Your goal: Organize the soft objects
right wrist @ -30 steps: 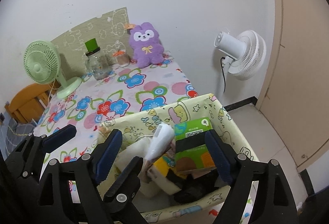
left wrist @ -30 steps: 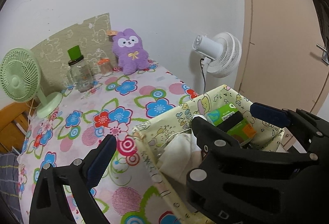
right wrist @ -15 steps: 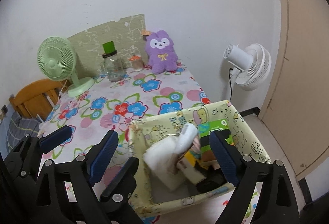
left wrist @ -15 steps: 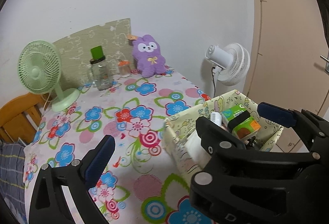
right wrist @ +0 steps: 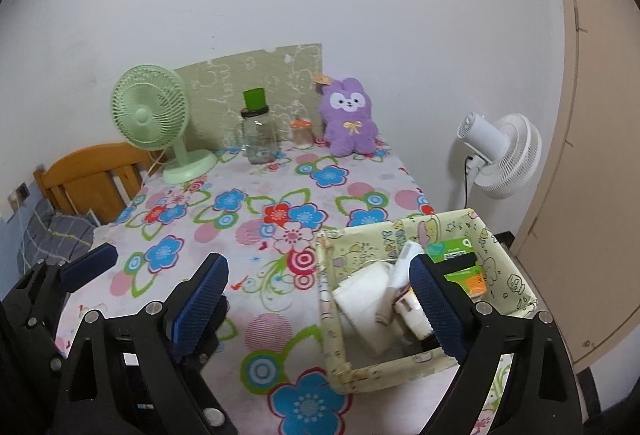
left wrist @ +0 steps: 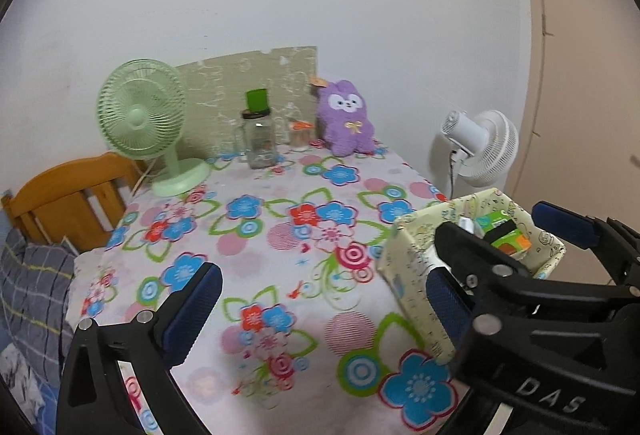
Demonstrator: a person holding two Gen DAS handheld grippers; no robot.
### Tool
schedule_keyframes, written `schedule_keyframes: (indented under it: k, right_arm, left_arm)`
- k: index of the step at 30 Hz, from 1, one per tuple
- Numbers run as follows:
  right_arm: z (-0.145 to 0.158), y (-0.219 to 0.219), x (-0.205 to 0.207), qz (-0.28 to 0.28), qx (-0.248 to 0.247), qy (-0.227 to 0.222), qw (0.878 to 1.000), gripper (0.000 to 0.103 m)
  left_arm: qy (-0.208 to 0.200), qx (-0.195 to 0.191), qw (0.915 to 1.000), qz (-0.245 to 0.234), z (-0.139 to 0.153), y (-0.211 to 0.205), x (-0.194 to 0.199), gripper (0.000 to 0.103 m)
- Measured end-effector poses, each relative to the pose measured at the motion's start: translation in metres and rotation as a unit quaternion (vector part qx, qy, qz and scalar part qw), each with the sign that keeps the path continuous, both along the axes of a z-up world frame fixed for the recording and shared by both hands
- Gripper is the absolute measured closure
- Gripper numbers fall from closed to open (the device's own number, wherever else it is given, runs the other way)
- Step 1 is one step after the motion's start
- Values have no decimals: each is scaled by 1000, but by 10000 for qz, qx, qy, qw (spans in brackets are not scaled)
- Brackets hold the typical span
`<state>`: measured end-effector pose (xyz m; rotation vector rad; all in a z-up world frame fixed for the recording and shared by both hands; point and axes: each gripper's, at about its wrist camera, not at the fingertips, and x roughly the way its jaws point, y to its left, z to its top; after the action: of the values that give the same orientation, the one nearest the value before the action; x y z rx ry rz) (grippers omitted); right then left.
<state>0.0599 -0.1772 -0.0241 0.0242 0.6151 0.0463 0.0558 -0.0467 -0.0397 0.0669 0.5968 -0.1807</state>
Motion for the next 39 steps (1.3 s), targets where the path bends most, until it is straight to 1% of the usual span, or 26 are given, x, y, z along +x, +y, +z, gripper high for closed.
schedule_keyframes:
  k: [11, 16, 23, 29, 39]
  right_arm:
    - [14, 22, -27, 142, -59, -281, 9995, 9]
    - [22, 23, -38, 156, -11, -394, 9991, 9]
    - [32, 20, -51, 129, 2, -571, 9983, 8]
    - [36, 17, -58, 82, 47, -662, 9978, 6]
    - [39, 11, -64, 20, 161, -757, 9970, 5]
  left_arm:
    - [-198, -140, 9988, 433, 13, 41, -31, 0]
    - [-329, -192, 9974, 618, 20, 54, -45, 0]
    - [-407, -340, 9952, 827, 25, 69, -58, 0]
    - [-532, -322, 9942, 880, 31, 71, -64, 0]
    - [-594, -271, 9941, 864, 36, 66, -69, 0]
